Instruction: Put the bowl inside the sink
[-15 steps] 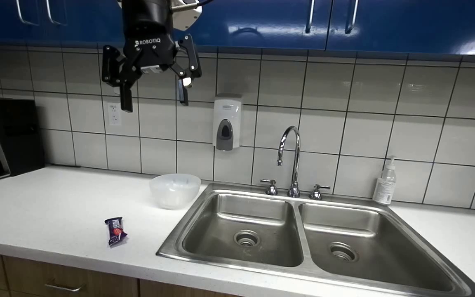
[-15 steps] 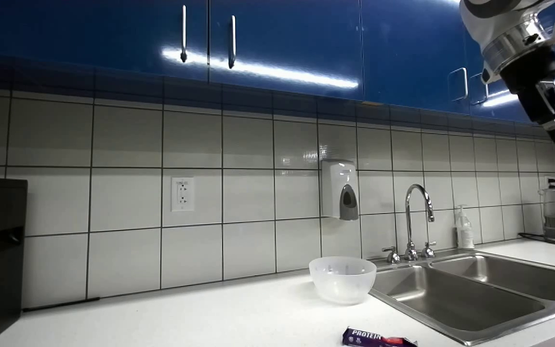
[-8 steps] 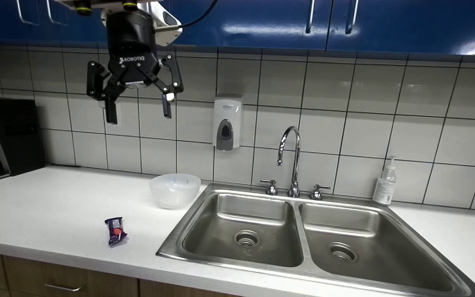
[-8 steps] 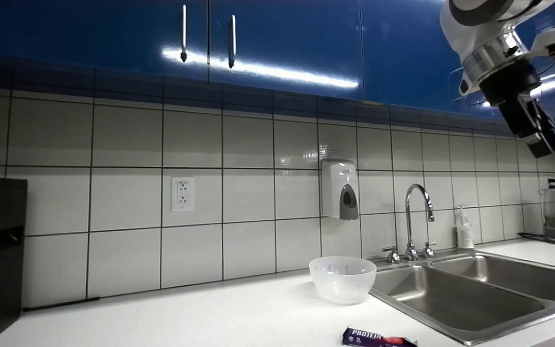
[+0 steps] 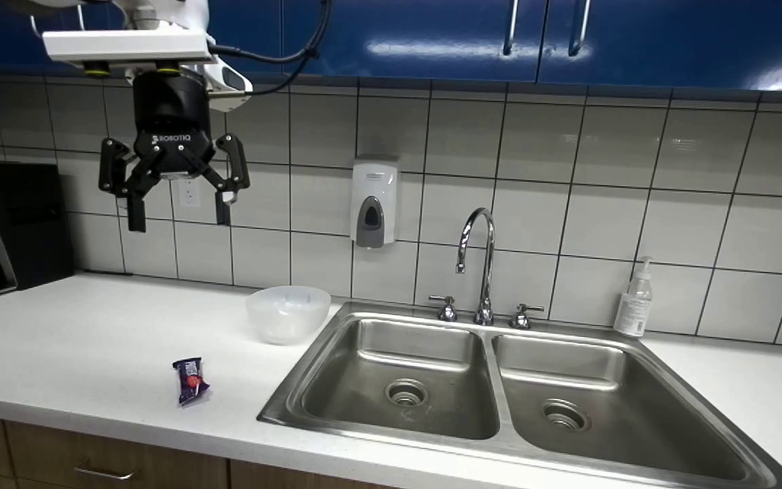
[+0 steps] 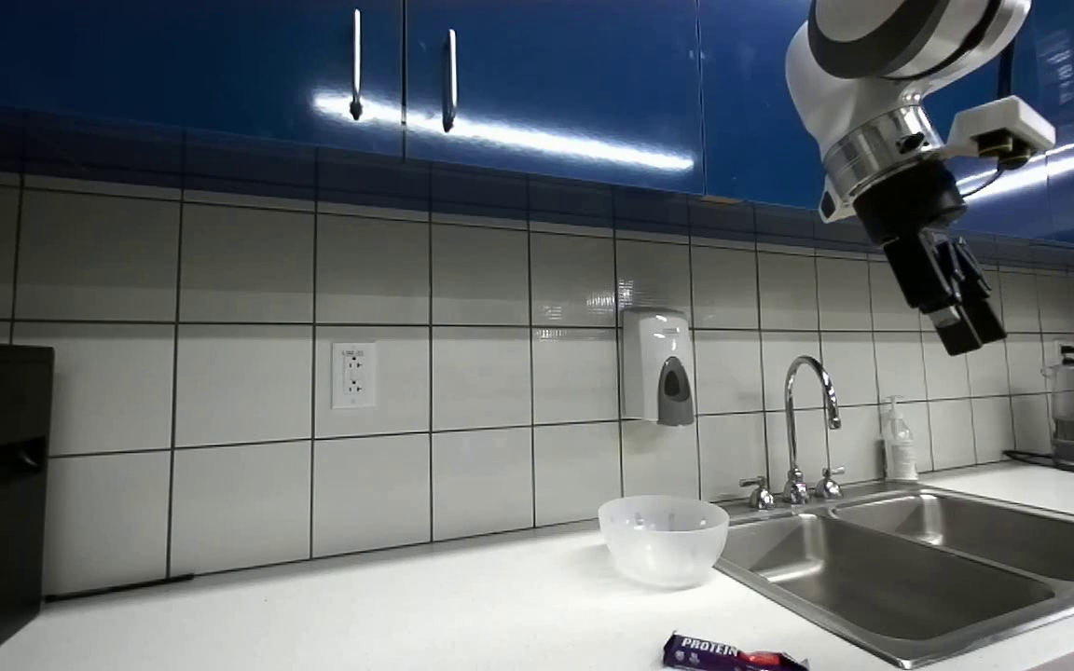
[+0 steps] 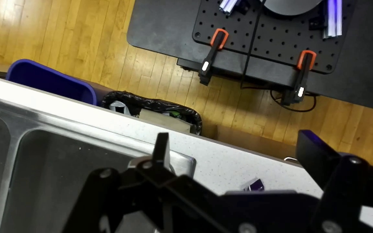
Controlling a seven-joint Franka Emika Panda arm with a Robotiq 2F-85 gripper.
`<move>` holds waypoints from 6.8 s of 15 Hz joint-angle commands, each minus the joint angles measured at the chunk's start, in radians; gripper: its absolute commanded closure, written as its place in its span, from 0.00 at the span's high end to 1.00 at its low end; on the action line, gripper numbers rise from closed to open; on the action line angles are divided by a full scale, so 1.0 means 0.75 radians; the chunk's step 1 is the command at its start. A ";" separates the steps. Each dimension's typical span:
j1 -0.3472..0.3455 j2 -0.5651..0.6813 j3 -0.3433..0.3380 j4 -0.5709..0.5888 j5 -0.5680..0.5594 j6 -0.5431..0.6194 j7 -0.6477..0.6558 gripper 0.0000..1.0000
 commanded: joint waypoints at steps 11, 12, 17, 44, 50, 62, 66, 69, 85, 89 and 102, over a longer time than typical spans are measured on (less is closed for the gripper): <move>0.027 0.372 0.170 0.045 0.217 0.367 0.312 1.00; 0.028 0.409 0.180 0.062 0.215 0.388 0.332 1.00; 0.040 0.581 0.227 0.189 0.205 0.445 0.378 1.00; 0.125 1.473 0.192 1.077 0.042 0.461 0.471 1.00; 0.111 1.538 0.173 1.157 0.080 0.470 0.474 1.00; 0.095 1.646 0.134 1.216 0.086 0.517 0.463 1.00; 0.098 1.674 0.129 1.204 0.078 0.555 0.463 1.00; 0.104 1.699 0.127 1.194 0.073 0.588 0.466 1.00; 0.109 1.759 0.128 1.180 0.077 0.636 0.451 1.00; 0.109 1.759 0.128 1.180 0.077 0.636 0.451 1.00; 0.107 1.761 0.127 1.185 0.076 0.734 0.441 0.60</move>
